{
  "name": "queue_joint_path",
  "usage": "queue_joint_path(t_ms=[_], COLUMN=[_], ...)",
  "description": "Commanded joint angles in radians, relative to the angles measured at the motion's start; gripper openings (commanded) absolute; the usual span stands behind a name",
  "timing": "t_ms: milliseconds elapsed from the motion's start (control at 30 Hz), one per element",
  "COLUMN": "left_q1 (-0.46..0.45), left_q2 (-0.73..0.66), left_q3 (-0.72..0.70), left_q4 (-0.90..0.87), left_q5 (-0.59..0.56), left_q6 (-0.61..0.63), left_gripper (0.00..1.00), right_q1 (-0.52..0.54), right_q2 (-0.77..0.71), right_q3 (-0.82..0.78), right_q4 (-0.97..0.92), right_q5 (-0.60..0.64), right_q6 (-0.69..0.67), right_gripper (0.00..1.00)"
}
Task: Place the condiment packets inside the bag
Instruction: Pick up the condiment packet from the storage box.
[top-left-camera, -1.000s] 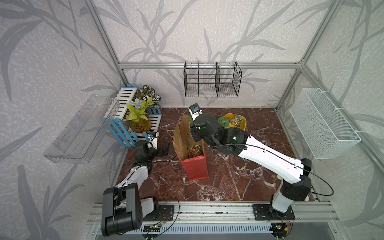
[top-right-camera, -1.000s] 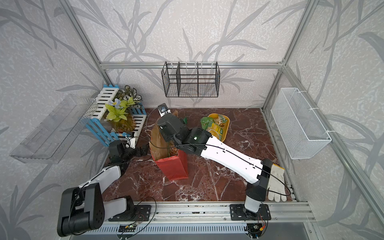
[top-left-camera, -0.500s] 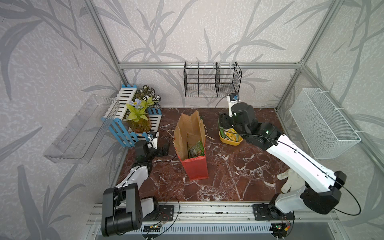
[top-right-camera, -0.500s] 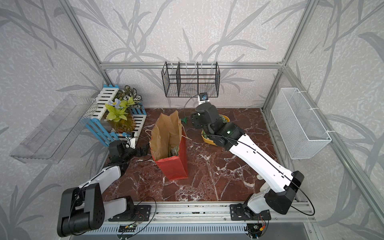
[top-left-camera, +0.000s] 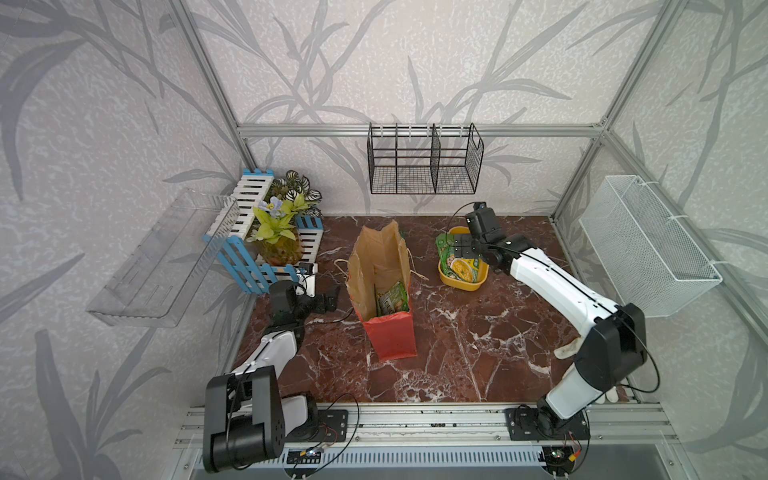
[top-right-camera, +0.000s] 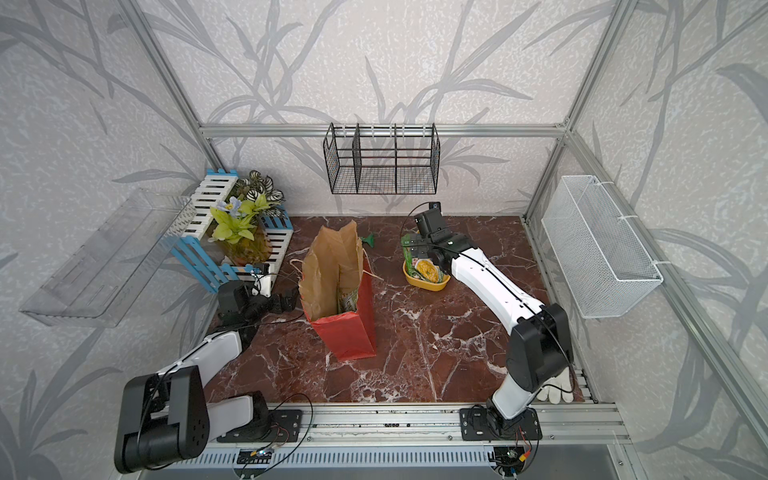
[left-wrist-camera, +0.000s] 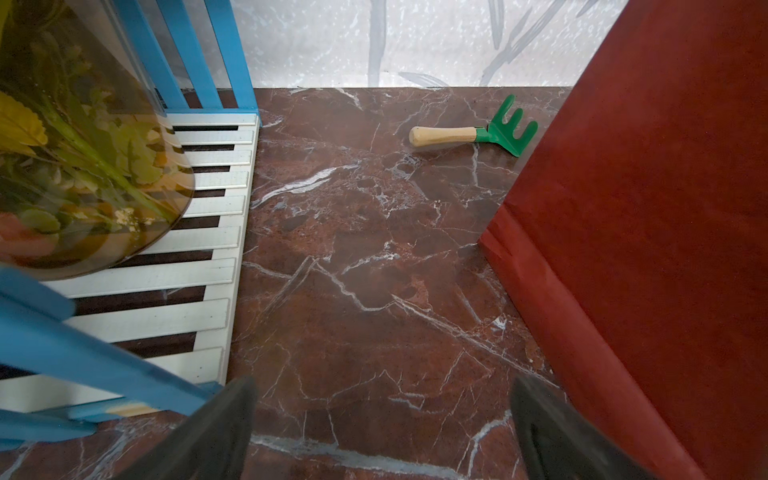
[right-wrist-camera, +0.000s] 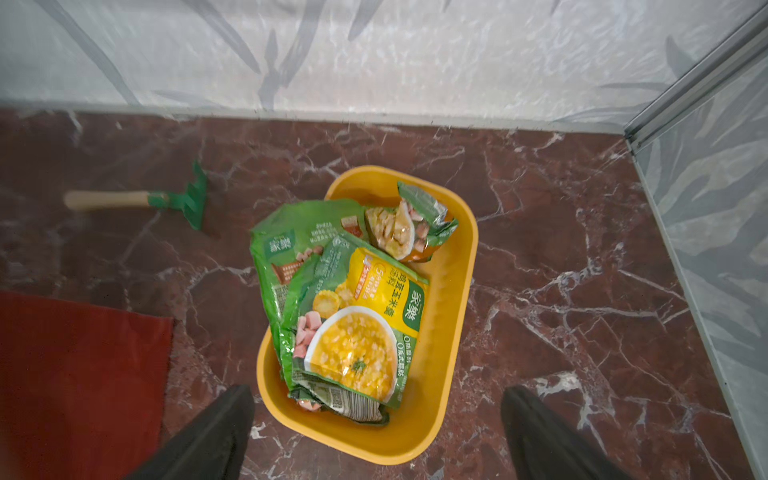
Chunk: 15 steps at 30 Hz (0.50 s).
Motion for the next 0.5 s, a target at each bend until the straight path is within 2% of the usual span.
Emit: queue_joint_path(t_ms=[0,200,467], left_q1=[0.003,0.003,0.003], left_q2=[0.009,0.016,0.022], left_q3=[-0.005,-0.004,-0.003], left_q4=[0.007,0.010,0.010], left_q5=[0.010,0.010,0.005], left_q6=[0.007,0.007,0.010], left_gripper=[1.00,1.00,1.00], right_q1=[0.000,0.002,0.009], right_q2=[0.076,0.209,0.270], right_q3=[0.049,0.107,0.129], right_q4=[-0.022,-0.074,-0.088], right_q5=[0.000,-0.025,-0.035], right_q6=[-0.050,-0.083,-0.096], right_gripper=[0.98,0.95,0.92])
